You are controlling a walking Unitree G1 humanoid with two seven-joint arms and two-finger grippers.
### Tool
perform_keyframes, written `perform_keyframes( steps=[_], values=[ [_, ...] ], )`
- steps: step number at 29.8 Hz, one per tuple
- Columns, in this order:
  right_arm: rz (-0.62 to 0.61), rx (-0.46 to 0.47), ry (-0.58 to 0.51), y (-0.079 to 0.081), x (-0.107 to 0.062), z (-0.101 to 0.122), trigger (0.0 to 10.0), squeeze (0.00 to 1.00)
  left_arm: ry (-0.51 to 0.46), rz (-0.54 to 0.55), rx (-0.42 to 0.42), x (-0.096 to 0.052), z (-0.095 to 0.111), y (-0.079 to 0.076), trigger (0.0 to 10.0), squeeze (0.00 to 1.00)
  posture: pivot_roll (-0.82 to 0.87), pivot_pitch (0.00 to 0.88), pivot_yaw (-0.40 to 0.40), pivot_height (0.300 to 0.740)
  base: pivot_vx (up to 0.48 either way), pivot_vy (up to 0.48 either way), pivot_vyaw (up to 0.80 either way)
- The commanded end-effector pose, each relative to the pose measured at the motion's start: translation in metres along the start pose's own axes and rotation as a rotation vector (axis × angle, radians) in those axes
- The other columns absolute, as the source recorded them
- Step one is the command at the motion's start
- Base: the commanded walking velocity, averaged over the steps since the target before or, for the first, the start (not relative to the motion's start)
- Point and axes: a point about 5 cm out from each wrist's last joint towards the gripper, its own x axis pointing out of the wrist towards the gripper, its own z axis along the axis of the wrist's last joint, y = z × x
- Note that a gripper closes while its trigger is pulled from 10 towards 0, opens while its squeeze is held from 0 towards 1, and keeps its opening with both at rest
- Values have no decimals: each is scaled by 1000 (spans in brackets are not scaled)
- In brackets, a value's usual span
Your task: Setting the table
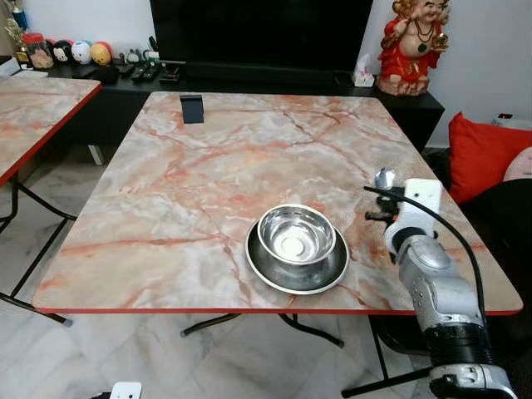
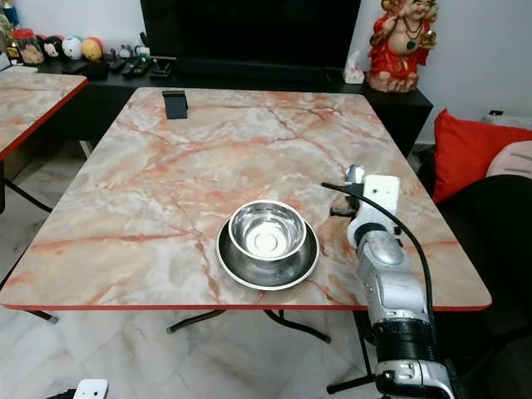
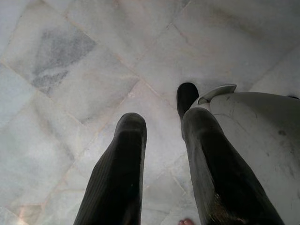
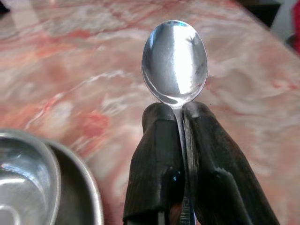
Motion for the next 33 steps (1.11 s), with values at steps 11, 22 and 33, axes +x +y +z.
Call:
perform_keyframes(
  steps=[11, 22, 33],
  values=[
    [12, 37, 168, -4, 13, -20, 10000, 0, 10, -15, 15, 1, 2, -4, 10000, 0, 58, 0, -66, 715, 0, 0, 0],
    [-27, 42, 221, -8, 10, -45, 10000, 0, 15, -22, 34, 1, 1, -4, 10000, 0, 59, 0, -57, 715, 0, 0, 0],
    [-71, 6, 133, -14, 11, -48, 10000, 0, 16, -18, 51, 0, -1, -2, 10000, 0, 57, 0, -43, 715, 0, 0, 0]
  ],
)
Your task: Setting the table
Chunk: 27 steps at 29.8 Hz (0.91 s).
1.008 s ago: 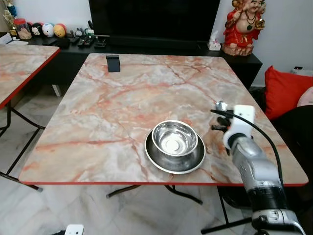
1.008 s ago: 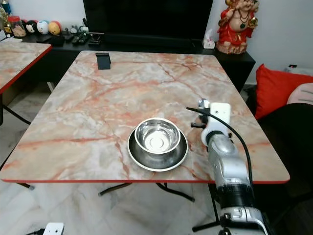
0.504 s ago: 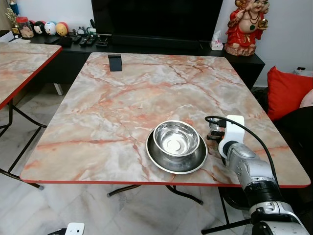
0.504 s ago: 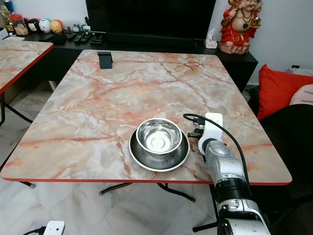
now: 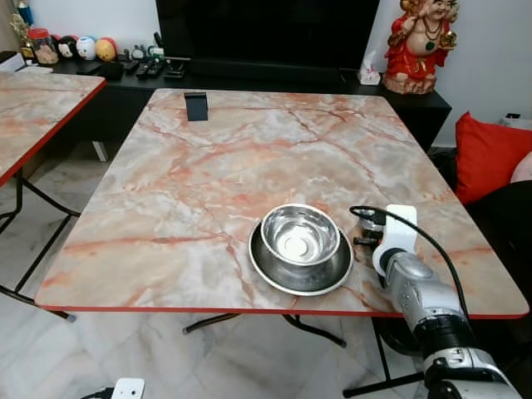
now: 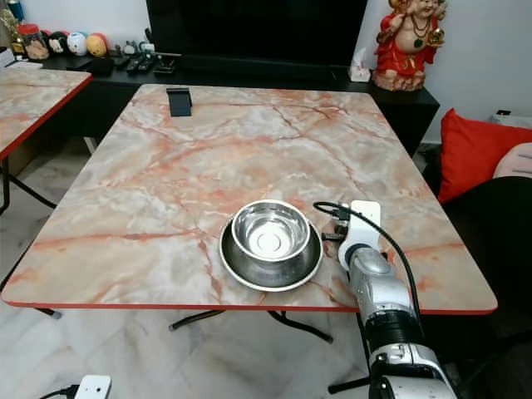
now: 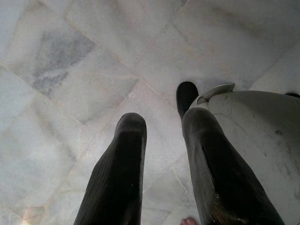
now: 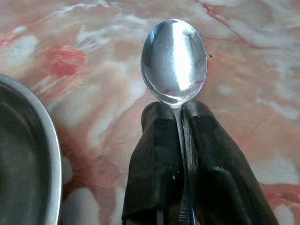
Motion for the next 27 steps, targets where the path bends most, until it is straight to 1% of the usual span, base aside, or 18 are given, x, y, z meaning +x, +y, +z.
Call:
perform_keyframes(
  steps=[1, 5, 7, 15, 27],
  values=[
    [-20, 2, -2, -6, 0, -2, 10000, 0, 19, -5, 18, -1, -5, 0, 10000, 0, 61, 0, -45, 715, 0, 0, 0],
    [-25, -5, -3, -6, 1, -3, 10000, 0, 18, -3, 19, -1, -5, 0, 10000, 0, 63, 0, -44, 715, 0, 0, 0],
    [-7, -39, 2, -3, 1, -7, 10000, 0, 17, -2, 18, -1, -4, 1, 10000, 0, 65, 0, -45, 715, 0, 0, 0],
    [22, -49, 1, 2, 1, -17, 10000, 0, 19, -1, 19, -1, -4, 1, 10000, 0, 73, 0, -47, 715, 0, 0, 0],
    [17, -54, 26, 4, 3, -27, 10000, 0, 20, 2, 18, -1, -4, 1, 10000, 0, 79, 0, -45, 715, 0, 0, 0]
  ],
)
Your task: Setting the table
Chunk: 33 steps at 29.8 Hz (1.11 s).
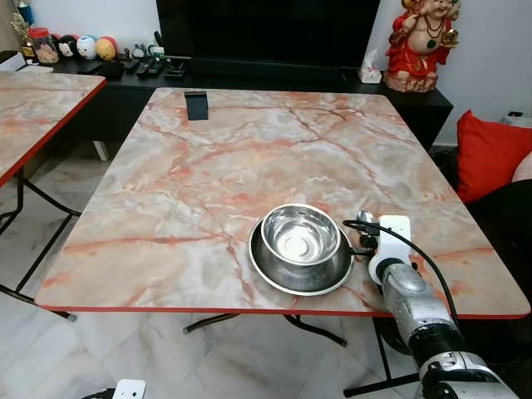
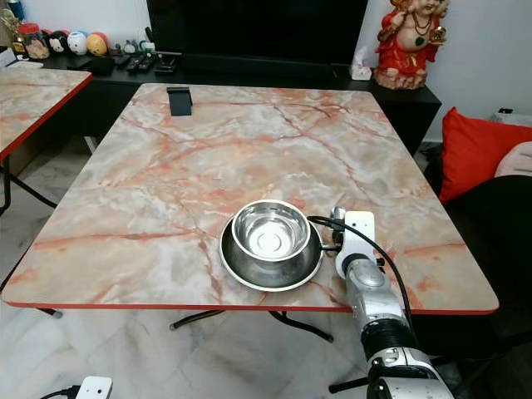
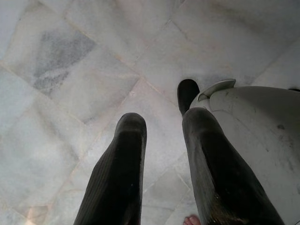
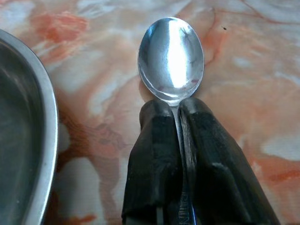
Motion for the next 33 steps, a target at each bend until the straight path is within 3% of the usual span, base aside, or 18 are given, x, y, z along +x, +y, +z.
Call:
perform_keyframes(
  steps=[1, 15, 16, 17, 19, 20, 33],
  values=[
    [-5, 3, 20, 0, 0, -4, 10000, 0, 15, 2, 3, 0, -3, 1, 10000, 0, 79, 0, -45, 715, 0, 0, 0],
    [6, -3, 9, 0, 2, -3, 10000, 24, 13, 4, 0, 0, -2, 1, 10000, 0, 85, 0, -49, 715, 0, 0, 0],
    [6, -5, 8, 0, 2, -2, 10000, 200, 13, 3, -1, 0, -2, 1, 10000, 0, 86, 0, -50, 715, 0, 0, 0],
    [5, -7, 7, 0, 2, -2, 10000, 302, 12, 3, -1, 0, -2, 1, 10000, 0, 85, 0, -50, 715, 0, 0, 0],
    [7, -7, 4, -1, 2, -1, 10000, 341, 11, 2, 0, 0, -2, 0, 10000, 0, 83, 0, -51, 715, 0, 0, 0],
    [8, -7, 3, -1, 2, -1, 10000, 451, 11, 2, 0, 0, -2, 0, 10000, 0, 83, 0, -51, 715, 0, 0, 0],
    [6, -6, -7, -1, 3, 3, 10000, 478, 8, 4, -6, 0, 0, 0, 10000, 0, 85, 0, -55, 715, 0, 0, 0]
  ],
)
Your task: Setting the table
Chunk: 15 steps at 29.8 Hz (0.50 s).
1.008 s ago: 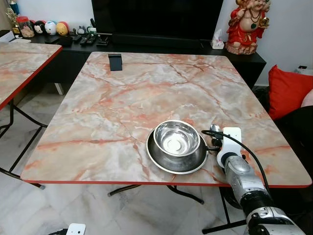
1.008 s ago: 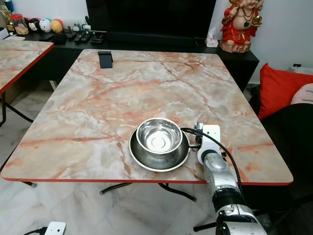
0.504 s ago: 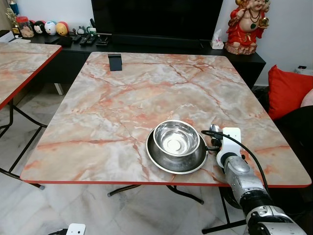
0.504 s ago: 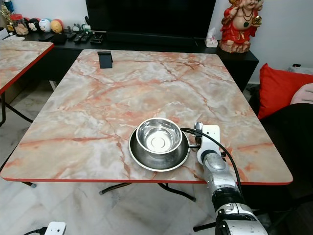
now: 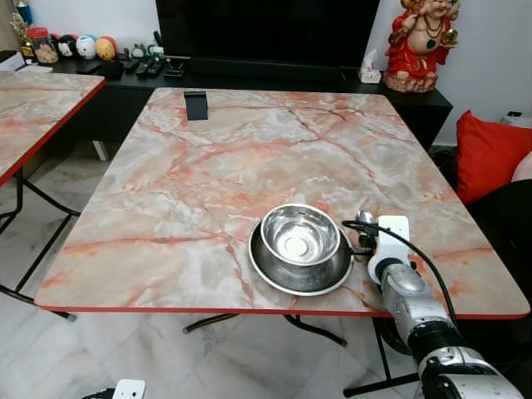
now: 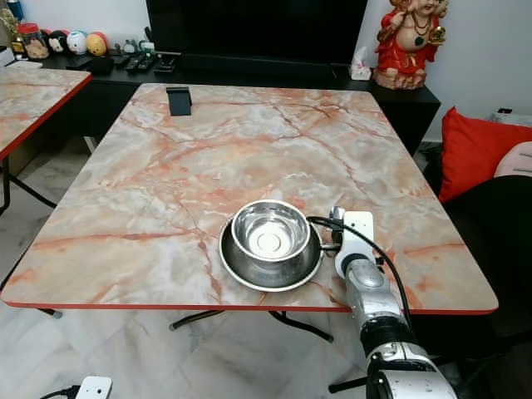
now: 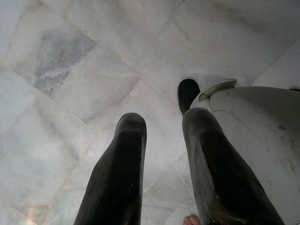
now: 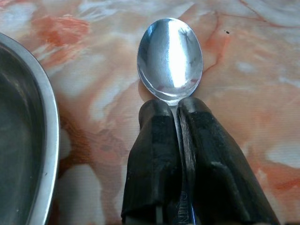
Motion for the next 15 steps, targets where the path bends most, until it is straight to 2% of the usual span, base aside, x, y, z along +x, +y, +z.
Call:
perform_keyframes(
  steps=[1, 8, 9, 10, 11, 13, 14, 15],
  values=[
    [-5, 1, 1, -2, 1, 1, 10000, 478, 9, 0, -5, 0, 0, -1, 10000, 0, 85, 0, -55, 715, 0, 0, 0],
    [-10, 8, 6, -2, 1, 1, 10000, 525, 7, -1, -5, 0, 0, -1, 10000, 0, 83, 0, -55, 715, 0, 0, 0],
    [-10, 8, 6, -2, 1, 1, 10000, 835, 6, -1, -5, 0, 0, -1, 10000, 0, 83, 0, -55, 715, 0, 0, 0],
    [-10, 8, 6, -3, 1, 1, 10000, 835, 6, -1, -5, 0, 0, -1, 10000, 0, 83, 0, -55, 715, 0, 0, 0],
    [-11, 8, 5, -3, 1, 1, 10000, 902, 6, -1, -4, 0, 0, -1, 10000, 0, 83, 0, -55, 715, 0, 0, 0],
    [-13, 9, 5, -3, 1, 1, 10000, 902, 6, -1, -3, 0, 0, -1, 10000, 0, 83, 0, -55, 715, 0, 0, 0],
    [-17, 7, 5, -4, 1, 1, 10000, 863, 6, -2, -3, 0, 0, -1, 10000, 0, 82, 0, -54, 715, 0, 0, 0],
    [-23, 5, 1, -5, 1, 2, 10000, 722, 6, -3, -3, 0, 0, -1, 10000, 0, 81, 0, -53, 715, 0, 0, 0]
  ],
)
